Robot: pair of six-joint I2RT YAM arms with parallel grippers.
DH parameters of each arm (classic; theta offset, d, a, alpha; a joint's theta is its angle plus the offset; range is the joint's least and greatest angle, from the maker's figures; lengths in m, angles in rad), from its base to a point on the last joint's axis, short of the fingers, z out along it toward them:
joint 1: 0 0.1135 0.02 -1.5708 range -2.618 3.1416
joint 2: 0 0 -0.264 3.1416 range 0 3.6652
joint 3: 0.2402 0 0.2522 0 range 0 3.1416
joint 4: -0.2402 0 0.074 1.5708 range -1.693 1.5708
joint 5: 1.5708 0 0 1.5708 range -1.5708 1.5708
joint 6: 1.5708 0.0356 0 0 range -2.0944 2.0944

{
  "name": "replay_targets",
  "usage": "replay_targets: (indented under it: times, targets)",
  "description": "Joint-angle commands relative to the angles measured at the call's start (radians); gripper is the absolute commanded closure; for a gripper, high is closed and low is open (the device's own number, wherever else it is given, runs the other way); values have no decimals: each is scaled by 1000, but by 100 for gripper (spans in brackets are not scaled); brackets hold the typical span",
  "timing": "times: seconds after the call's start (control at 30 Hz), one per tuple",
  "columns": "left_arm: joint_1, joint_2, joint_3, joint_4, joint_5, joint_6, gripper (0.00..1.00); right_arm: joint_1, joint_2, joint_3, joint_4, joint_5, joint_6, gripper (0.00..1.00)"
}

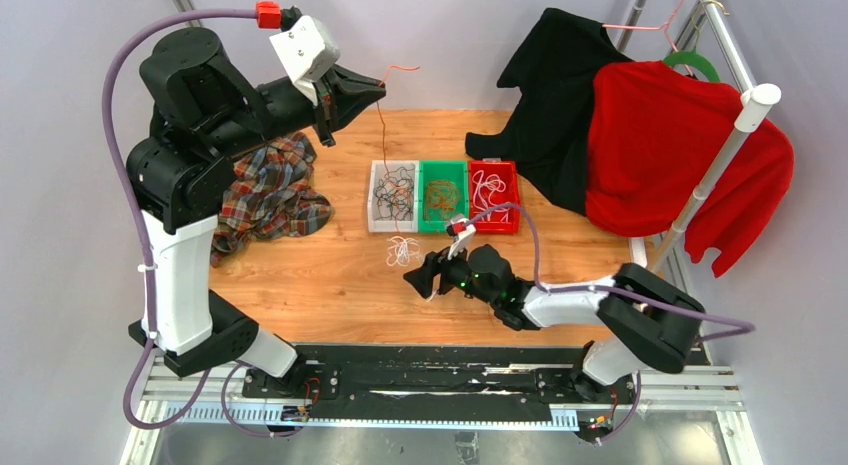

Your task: Untangle the cables

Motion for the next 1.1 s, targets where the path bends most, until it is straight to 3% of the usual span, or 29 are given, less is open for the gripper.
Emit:
replay_targets:
  times: [0.0,0.2,0.43,0.53,0.77,1.07]
  targets:
    - [-7,-16,-1,51,-11,-12,100,27,-125,-19,-30,24,-92,28]
    - [-11,-17,3,51,-8,-13,100,69,-169,36,-58,23,-165,26]
    - [-18,-24,5,61,-15,-21,100,78,-48,179,-88,143,-167,30]
    - [-18,-31,6,74,-17,-26,100,77,21,202,-27,198,-171,43]
    - [-18,-49,8,98,-30,-25,100,75,48,172,-3,181,-136,96]
    - [-18,-59,30,137,-74,0,100,74,8,6,48,251,-72,99]
